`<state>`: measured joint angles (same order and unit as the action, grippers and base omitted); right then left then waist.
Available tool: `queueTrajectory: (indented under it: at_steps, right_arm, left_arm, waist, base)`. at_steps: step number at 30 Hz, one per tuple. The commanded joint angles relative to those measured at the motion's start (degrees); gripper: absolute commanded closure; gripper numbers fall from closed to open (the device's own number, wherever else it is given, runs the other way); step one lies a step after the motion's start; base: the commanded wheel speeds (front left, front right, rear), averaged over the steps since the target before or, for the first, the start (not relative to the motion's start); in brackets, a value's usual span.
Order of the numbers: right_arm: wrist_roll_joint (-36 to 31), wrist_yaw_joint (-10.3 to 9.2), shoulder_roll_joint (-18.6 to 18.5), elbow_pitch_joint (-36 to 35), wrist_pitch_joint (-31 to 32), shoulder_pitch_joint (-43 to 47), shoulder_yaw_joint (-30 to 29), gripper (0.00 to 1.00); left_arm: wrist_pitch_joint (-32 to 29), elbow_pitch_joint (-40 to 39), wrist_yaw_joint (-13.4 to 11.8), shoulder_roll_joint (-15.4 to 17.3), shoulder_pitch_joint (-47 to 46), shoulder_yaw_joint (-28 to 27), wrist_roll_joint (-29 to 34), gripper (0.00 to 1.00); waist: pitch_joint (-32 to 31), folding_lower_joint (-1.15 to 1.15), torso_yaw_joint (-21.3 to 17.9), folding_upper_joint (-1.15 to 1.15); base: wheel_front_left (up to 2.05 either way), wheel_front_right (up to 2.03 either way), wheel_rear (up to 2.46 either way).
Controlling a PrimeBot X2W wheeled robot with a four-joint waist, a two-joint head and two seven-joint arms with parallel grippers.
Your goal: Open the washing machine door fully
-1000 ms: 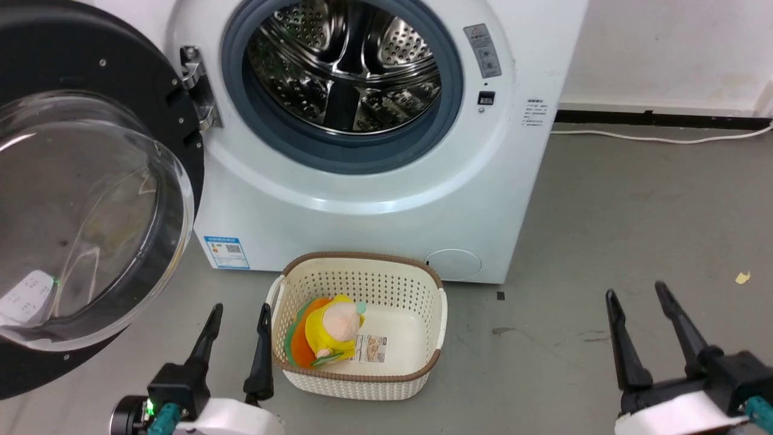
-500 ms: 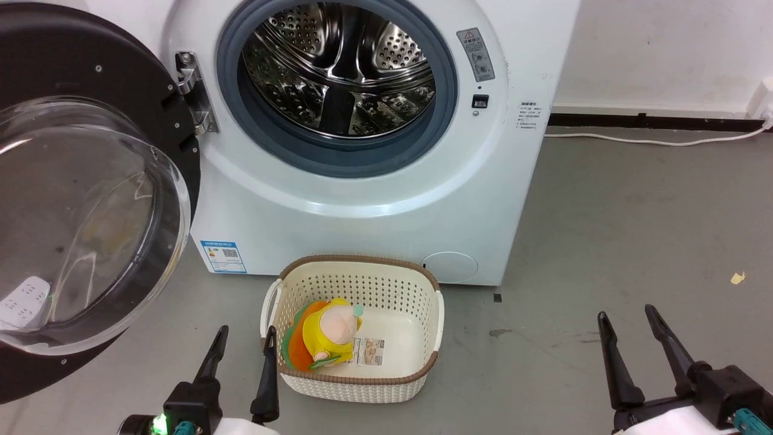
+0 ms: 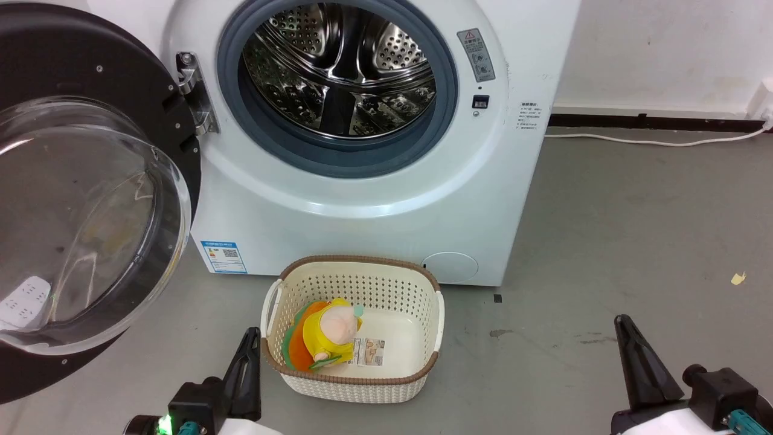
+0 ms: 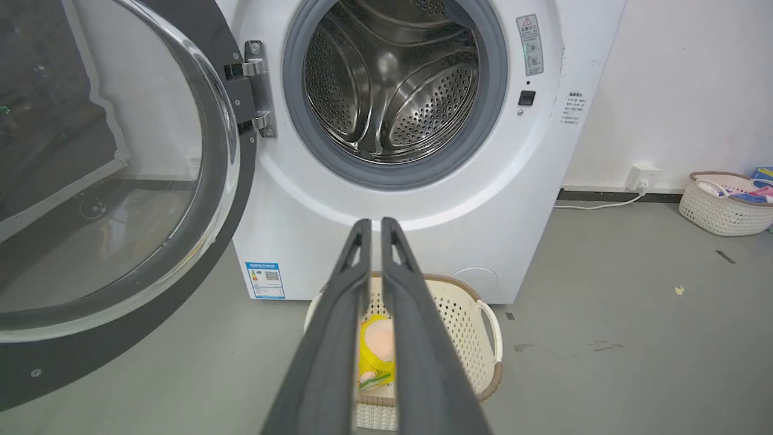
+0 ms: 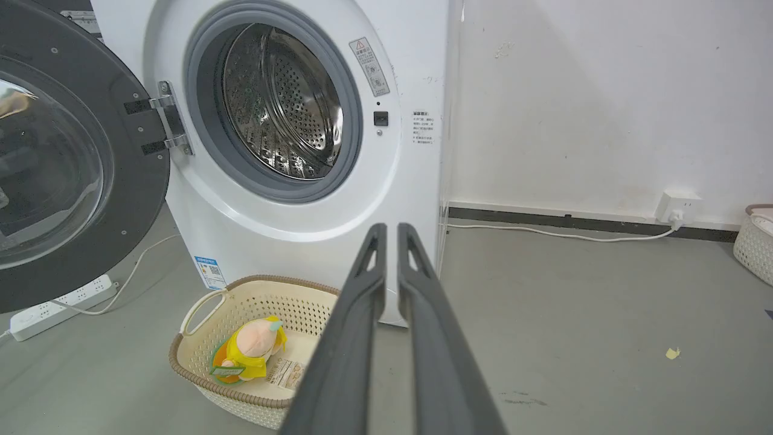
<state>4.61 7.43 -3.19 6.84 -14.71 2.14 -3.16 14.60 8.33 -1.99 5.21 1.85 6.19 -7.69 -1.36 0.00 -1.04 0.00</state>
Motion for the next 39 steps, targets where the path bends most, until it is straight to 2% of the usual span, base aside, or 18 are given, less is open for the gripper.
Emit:
queueTrajectory:
  at_steps: [1,39]
  right_arm:
    - [-0.1,0.01,0.0,-0.1,0.2,0.0,0.1,1.0]
    - [-1.5,0.03,0.1,-2.3,4.9,-0.7,1.1,1.0]
  left_arm:
    - [-0.2,-0.1,0.0,0.0,0.0,-0.1,0.1,1.0]
    - [-4.9,-2.8,0.7,-0.8,-0.6,-2.1,2.6,1.0]
  waist:
    - [0.0,0.0,0.0,0.0]
    - [0.5,0.0,0.3,0.0]
  base:
    - [0.0,0.0,0.0]
    - [0.0,0.0,0.0]
